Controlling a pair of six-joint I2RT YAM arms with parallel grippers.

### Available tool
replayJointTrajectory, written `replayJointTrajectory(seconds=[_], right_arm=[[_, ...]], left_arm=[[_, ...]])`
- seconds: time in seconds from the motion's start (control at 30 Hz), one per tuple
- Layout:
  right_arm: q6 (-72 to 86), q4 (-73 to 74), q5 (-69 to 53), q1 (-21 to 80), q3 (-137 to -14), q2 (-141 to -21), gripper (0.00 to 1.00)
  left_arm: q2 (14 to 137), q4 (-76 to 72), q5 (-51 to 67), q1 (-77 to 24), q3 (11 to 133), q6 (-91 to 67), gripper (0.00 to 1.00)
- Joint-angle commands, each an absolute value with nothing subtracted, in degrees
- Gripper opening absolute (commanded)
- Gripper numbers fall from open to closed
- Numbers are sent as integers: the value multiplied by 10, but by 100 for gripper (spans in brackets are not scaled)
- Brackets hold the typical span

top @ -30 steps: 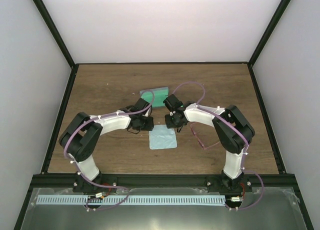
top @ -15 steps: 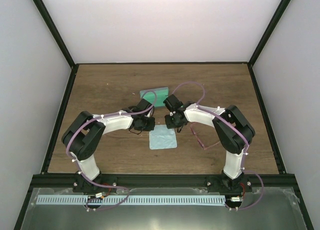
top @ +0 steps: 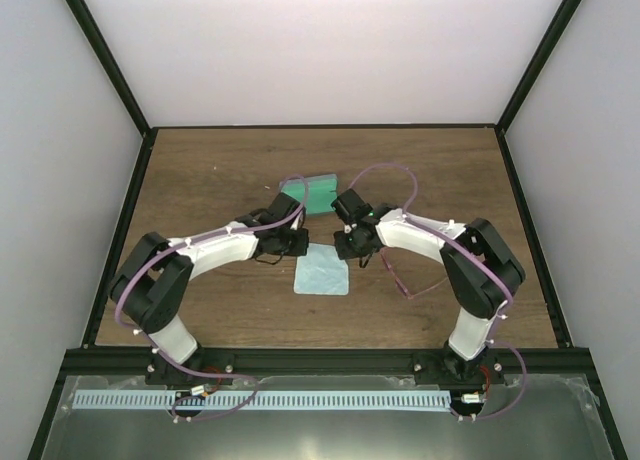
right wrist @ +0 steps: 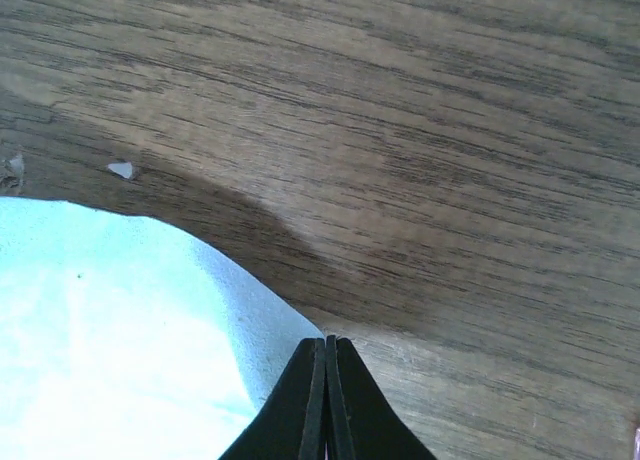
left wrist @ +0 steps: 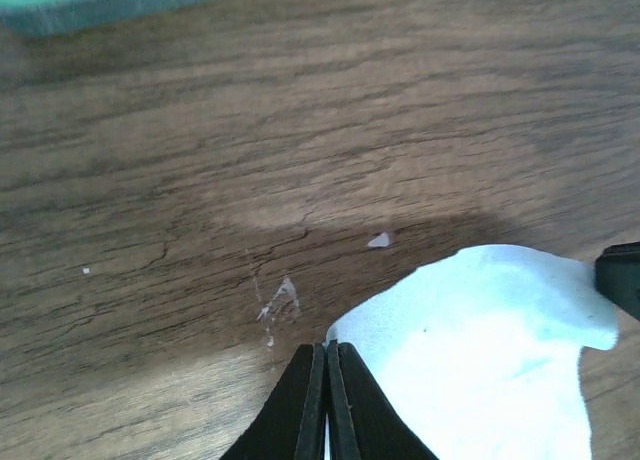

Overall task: Organize the sunglasses
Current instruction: Fold the glasses cleaning cloth at the center of the board.

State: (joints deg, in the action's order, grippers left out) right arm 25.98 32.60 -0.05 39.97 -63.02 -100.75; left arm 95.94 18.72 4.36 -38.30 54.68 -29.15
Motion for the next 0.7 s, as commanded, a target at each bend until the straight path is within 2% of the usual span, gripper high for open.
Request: replayJointTrajectory(seconds=[0.0,0.67], right_arm=[[270,338,-4,403,-632,-987,1],[301,358,0,441,-637,-955,1]], left_arm=[[942,186,45,-388,548,-276,4],[877,186,41,-409,483,-268,4]])
